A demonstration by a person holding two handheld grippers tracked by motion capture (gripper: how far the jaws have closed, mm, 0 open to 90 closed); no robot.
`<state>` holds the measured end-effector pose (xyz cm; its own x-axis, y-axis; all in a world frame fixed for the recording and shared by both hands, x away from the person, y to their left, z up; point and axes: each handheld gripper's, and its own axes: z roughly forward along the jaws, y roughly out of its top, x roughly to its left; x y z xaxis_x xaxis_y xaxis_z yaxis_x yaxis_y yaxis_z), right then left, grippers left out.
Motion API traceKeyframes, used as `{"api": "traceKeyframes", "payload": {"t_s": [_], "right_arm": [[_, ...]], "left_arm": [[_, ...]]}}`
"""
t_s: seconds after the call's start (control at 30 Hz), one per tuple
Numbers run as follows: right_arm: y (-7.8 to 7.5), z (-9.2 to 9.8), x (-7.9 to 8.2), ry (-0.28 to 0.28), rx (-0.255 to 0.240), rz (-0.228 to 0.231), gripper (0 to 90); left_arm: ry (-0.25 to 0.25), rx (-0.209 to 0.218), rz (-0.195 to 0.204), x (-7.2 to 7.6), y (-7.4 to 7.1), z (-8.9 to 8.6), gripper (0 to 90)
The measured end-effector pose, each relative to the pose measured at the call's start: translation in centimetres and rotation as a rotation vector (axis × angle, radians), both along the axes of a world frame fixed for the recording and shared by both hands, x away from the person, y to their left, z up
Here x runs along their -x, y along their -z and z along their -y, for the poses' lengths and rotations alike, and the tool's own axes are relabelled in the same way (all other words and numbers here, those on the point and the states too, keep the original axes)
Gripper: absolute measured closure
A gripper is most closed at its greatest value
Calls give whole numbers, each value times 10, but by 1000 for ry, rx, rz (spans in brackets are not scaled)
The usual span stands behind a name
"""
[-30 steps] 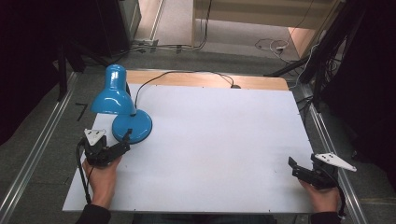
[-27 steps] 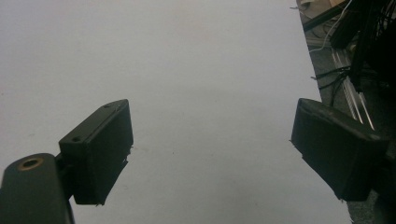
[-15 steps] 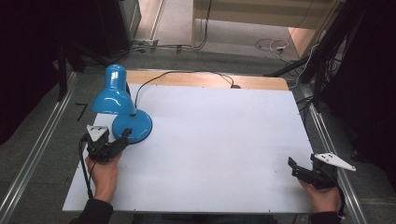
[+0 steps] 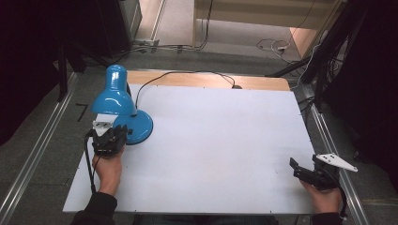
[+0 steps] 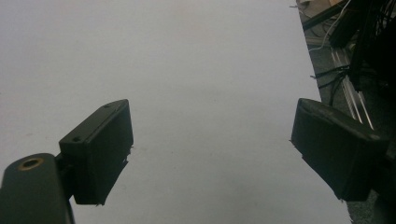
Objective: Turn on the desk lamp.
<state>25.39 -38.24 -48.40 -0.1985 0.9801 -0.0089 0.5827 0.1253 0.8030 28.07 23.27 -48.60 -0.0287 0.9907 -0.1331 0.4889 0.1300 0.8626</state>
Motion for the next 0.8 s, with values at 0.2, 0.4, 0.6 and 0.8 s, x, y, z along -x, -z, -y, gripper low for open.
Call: {"api": "traceKeyframes", "payload": {"t_s": [0.2, 0.4, 0.6, 0.8], "right_arm": [[0, 0, 0, -1, 1, 2, 113], [0, 0, 0, 1, 0, -2, 113], [0, 0, -1, 3, 1, -1, 114], [0, 0, -1, 3, 0, -2, 114]], "left_arm": [[0, 23, -21, -6, 4, -2, 897], [7, 37, -32, -11, 8, 0, 900], [28, 32, -55, -14, 11, 2, 900], [36, 26, -67, -16, 13, 4, 900]]}}
